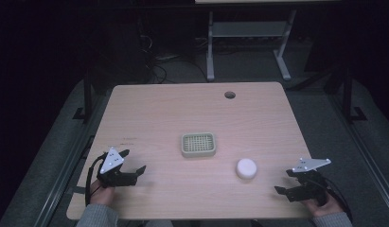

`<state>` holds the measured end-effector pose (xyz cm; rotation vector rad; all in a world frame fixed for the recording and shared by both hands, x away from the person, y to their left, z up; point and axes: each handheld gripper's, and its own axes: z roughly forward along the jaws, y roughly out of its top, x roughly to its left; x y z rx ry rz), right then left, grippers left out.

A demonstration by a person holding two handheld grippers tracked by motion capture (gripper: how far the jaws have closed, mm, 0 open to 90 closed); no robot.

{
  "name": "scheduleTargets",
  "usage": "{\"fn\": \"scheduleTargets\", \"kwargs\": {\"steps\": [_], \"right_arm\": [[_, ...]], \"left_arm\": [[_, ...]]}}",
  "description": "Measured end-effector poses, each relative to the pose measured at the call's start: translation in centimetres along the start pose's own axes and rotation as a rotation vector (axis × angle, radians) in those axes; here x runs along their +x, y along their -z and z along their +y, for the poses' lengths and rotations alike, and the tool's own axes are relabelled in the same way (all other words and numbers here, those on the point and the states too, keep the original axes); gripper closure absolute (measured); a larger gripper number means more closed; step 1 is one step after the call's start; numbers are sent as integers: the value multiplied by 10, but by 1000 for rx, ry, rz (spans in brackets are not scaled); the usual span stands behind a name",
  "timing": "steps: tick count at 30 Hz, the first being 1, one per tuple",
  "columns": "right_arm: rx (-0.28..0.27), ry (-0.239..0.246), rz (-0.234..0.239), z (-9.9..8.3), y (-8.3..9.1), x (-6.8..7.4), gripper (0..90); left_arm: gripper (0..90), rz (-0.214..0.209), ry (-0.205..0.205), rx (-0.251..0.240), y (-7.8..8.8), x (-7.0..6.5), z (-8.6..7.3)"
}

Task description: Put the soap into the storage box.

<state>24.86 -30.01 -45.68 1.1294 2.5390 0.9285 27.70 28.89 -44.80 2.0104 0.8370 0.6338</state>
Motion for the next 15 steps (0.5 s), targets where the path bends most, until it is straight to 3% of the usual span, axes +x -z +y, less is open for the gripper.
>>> {"fn": "scheduleTargets", "kwargs": {"steps": [15], "right_arm": [[1,33,7,14,3,7,187]], "left_arm": [[128,-2,-1,-1,1,0,-1]]}}
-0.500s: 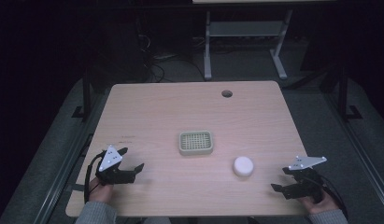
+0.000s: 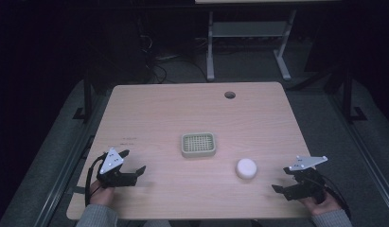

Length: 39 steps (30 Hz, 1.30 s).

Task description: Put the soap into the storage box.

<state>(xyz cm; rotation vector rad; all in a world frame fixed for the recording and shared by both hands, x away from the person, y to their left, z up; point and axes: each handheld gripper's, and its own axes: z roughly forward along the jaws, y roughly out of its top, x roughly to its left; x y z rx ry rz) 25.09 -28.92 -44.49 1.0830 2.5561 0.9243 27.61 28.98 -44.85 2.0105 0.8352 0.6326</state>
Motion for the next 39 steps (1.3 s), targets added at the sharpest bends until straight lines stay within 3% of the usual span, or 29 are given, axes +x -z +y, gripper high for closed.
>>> {"fn": "scheduleTargets", "kwargs": {"steps": [10,39], "right_arm": [[38,44,7,20,6,5,182],[191,179,54,81,-9,20,167]], "left_arm": [[128,-1,9,-7,1,0,0],[128,3,24,-20,1,2,0]]}}
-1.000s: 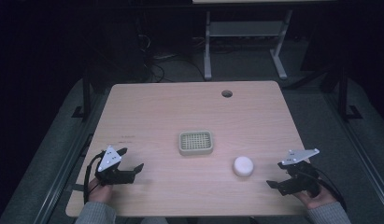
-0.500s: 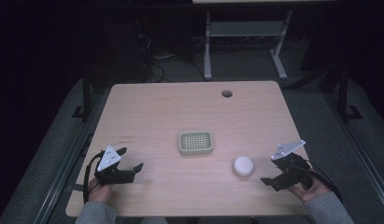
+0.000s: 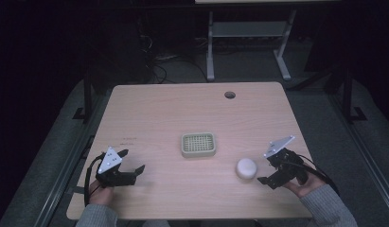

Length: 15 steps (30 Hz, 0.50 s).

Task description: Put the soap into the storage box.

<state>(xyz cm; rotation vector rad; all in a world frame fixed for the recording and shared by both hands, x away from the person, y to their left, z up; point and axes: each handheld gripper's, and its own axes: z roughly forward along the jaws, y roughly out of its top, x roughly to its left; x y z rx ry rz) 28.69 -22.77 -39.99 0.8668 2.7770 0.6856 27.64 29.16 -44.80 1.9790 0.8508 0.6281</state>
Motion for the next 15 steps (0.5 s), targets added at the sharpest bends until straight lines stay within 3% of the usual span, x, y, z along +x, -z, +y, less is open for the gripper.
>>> {"fn": "scheduleTargets", "kwargs": {"steps": [15], "right_arm": [[55,57,18,25,-13,1,159]], "left_arm": [[129,0,4,-3,0,1,0]]}}
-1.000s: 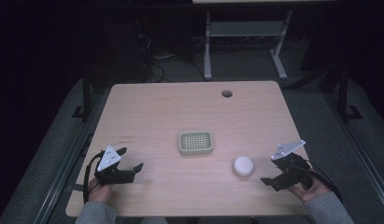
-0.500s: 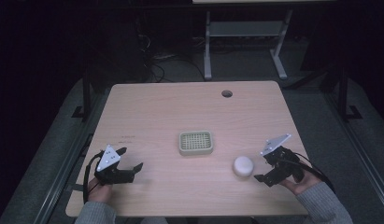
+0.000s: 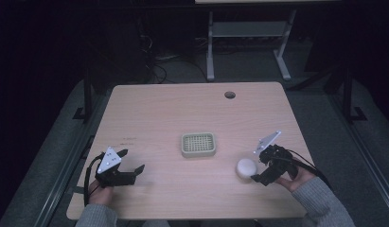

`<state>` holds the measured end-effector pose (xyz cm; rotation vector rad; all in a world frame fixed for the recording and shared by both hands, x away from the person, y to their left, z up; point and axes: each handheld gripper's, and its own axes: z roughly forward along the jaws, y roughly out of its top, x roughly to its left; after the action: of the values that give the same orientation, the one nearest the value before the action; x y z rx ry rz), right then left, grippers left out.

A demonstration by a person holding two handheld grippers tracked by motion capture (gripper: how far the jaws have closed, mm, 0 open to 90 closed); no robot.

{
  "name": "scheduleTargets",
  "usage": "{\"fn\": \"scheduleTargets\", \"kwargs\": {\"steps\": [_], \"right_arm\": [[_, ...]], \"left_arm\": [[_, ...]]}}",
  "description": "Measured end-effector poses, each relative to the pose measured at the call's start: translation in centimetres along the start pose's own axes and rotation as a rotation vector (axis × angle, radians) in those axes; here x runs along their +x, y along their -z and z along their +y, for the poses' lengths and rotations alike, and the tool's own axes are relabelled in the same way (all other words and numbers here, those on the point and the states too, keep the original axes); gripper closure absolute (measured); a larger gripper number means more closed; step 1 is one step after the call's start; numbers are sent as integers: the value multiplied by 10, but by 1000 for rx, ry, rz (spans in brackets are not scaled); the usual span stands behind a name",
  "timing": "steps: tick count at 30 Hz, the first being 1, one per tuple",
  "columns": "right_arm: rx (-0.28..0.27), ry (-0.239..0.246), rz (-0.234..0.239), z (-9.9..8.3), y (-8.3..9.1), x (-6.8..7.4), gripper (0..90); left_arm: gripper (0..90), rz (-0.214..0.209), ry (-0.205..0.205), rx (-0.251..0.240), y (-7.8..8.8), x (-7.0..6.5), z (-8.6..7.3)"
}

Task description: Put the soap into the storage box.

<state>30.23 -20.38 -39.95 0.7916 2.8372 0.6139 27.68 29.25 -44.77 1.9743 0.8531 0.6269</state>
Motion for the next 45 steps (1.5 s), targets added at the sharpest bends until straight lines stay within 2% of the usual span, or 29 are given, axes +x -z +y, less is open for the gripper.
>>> {"fn": "scheduleTargets", "kwargs": {"steps": [7,9,12,17,26,34,42,45], "right_arm": [[49,38,1,19,-8,1,151],[53,37,4,21,-10,1,151],[98,44,9,28,-19,-2,150],[134,49,17,34,-29,-5,150],[193,37,31,38,-43,-9,150],[253,63,20,41,-55,-7,154],[267,71,28,43,-61,-6,162],[275,81,34,42,-62,-5,207]], "left_arm": [[128,-2,-4,5,0,0,0],[128,-2,-6,4,0,0,0],[129,-2,-4,1,0,0,0],[128,-1,-3,0,1,1,0],[128,-1,-1,2,1,1,0],[128,-1,1,0,1,1,0],[128,-1,1,-4,1,1,0],[128,-1,3,-6,1,1,0]]}}
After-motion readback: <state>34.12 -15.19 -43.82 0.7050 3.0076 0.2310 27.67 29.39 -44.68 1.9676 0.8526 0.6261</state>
